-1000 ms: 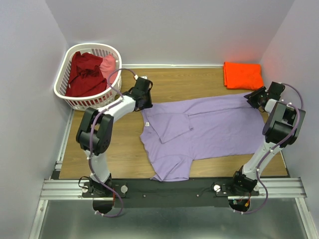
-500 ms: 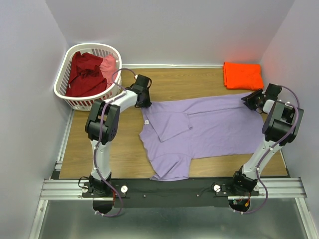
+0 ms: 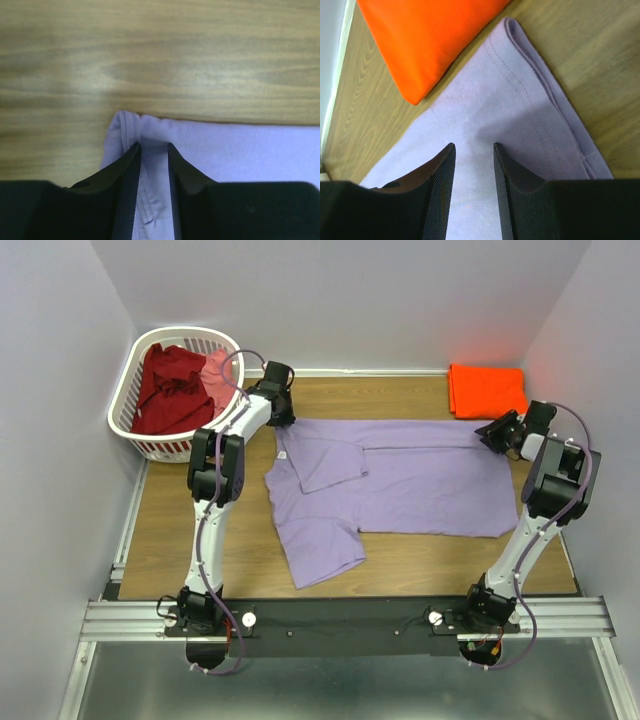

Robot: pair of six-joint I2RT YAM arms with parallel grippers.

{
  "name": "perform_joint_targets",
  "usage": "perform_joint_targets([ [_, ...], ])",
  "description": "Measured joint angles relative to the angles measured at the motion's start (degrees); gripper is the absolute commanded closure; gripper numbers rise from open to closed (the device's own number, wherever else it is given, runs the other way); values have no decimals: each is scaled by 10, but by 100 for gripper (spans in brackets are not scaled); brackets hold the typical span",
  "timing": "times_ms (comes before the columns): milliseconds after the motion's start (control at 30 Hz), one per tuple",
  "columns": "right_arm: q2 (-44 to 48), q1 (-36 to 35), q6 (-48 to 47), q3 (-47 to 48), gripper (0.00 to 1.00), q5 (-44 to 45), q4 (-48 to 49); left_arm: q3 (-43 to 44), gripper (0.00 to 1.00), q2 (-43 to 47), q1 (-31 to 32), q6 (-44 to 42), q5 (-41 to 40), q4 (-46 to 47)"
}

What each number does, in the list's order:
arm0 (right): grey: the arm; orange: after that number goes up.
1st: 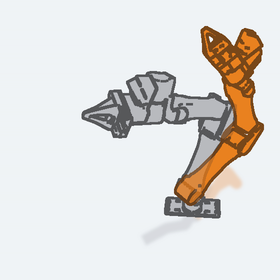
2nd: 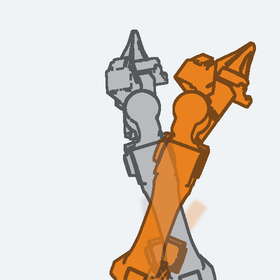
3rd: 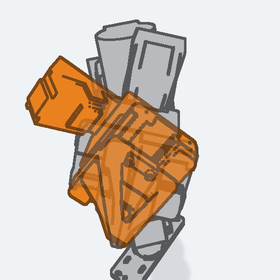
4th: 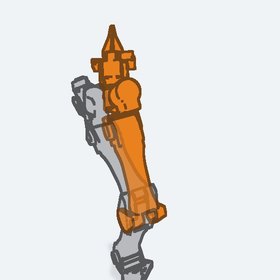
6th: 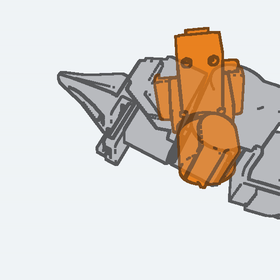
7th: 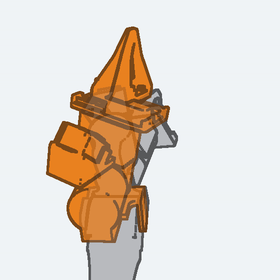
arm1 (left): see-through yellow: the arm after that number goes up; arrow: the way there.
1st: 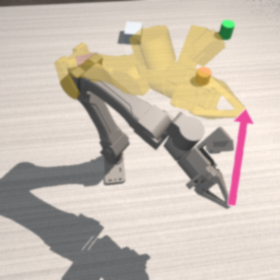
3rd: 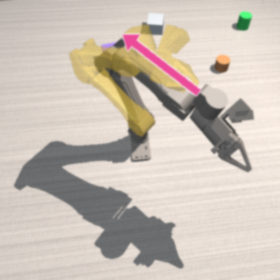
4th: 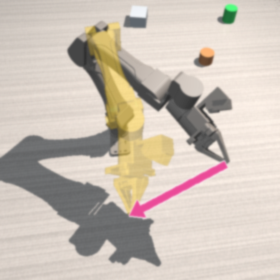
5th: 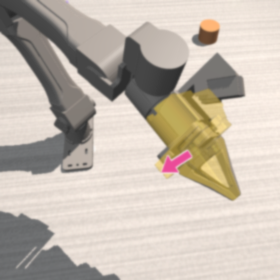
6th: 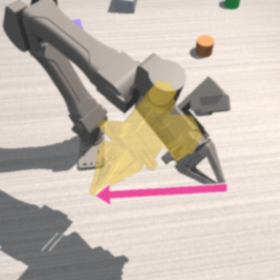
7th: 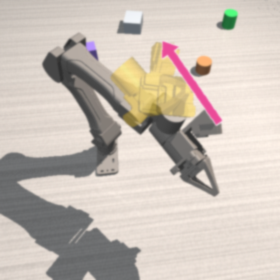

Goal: Fold and stack the t-shirts
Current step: Fold the tshirt

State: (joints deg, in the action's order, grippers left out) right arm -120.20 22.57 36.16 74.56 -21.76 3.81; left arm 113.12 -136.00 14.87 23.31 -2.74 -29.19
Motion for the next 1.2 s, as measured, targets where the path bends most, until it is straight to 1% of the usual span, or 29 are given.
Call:
perform_joint_targets([
  [33, -3, -2, -2, 8, 55, -1, -4, 14, 54, -7, -1, -5, -5, -4],
  [133, -3, -6, -12, 24, 52, -1, -23, 31, 46, -10, -2, -16, -14, -12],
  [200, 5, -11, -21, 33, 48, 0, -42, 33, 44, -2, -3, -21, -17, -12],
  [233, 10, -12, -26, 34, 47, 1, -50, 27, 42, 8, -3, -23, -18, -12],
  [300, 41, -20, -40, 34, 44, 19, -90, -17, 41, 53, -3, -24, -18, -9],
  [400, 98, -33, -59, 28, 42, 54, -134, -118, 39, 160, -1, -23, -17, 3],
  [500, 184, -50, -75, 3, 43, 105, -174, -253, 38, 332, 3, -23, -17, 35],
  [600, 275, -57, -84, -48, 43, 155, -219, -374, 38, 484, 8, -18, -17, 63],
  [633, 298, -56, -85, -65, 42, 166, -228, -430, 38, 550, 10, -13, -16, 70],
  [733, 372, -54, -88, -132, 42, 184, -266, -543, 38, 649, 21, -4, -13, 82],
  [900, 458, -56, -88, -205, 37, 186, -313, -691, 38, 709, 43, 23, -4, 67],
  [1000, 488, -75, -87, -223, 35, 189, -330, -746, 34, 719, 45, 43, 0, 55],
  [1067, 498, -99, -87, -226, 35, 192, -335, -755, 34, 718, 47, 51, 0, 48],
  [1200, 503, -144, -88, -229, 34, 194, -337, -744, 34, 696, 52, 63, 0, 49],
])
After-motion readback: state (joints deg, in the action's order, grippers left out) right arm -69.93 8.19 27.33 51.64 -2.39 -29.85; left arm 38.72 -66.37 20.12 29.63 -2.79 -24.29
